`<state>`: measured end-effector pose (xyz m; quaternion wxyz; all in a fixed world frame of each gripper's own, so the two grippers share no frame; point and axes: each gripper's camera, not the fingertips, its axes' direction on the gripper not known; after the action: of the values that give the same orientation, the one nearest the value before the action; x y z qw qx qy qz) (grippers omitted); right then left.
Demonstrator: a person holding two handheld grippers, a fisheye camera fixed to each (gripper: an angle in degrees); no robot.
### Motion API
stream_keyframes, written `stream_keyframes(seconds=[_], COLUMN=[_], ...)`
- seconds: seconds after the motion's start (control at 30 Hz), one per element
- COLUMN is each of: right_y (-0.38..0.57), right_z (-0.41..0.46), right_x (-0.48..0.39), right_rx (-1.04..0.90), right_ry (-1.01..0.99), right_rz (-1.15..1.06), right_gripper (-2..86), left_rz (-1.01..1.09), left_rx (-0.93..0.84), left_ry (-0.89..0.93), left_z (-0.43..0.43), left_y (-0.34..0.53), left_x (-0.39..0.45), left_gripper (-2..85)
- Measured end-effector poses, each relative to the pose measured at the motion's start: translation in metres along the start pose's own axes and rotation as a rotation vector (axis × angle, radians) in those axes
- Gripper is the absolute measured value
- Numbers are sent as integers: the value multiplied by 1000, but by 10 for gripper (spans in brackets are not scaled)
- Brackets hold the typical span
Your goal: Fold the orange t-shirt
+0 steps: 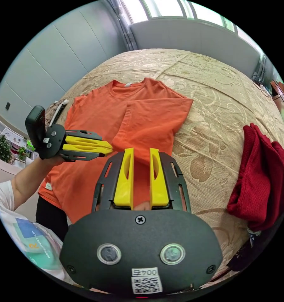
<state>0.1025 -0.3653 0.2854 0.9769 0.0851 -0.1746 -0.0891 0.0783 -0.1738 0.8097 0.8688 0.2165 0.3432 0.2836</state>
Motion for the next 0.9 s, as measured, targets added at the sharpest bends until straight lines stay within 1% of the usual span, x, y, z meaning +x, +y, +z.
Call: stream_keyframes(seconds=[0.03,0.13,0.23,0.3,0.33,0.47,0.53,0.57,0.63,0.7,0.8,0.9], right_y=[1,7,11,13,14,2,-16,-28,-37,-33,-13,4], right_z=[3,15,21,35,34,2,3,5,3,2,12,20], right_x=[-1,-1,15,28,30,27,21,18,19,23,35,57], right_rx=[-11,-44,-28,-113,-105,96,91,70,87,115,109,136], right_ry=[21,94,77,115,105,46,49,83,93,67,90,37], right_rz=[-7,-24,46,89,92,97,72,60,76,107,154,229], right_gripper=[53,47,39,34,33,39,47,56,71,76,87,91], left_rz=[-11,-58,-134,-189,-220,-283,-323,-329,-347,-386,-471,-521], left_rx=[-36,-63,-24,0,9,73,168,194,241,247,200,149], left_ry=[24,57,56,89,111,95,63,49,-50,-72,55,72], left_z=[6,8,-3,-7,-8,-15,-25,-29,-42,-46,-34,-15], left_y=[3,10,14,16,17,25,24,22,2,-16,-40,-50], left_x=[-3,-14,-34,-50,-60,-78,-89,-93,-118,-148,-209,-244], left_gripper=[15,22,25,26,27,29,32,33,44,59,96,119])
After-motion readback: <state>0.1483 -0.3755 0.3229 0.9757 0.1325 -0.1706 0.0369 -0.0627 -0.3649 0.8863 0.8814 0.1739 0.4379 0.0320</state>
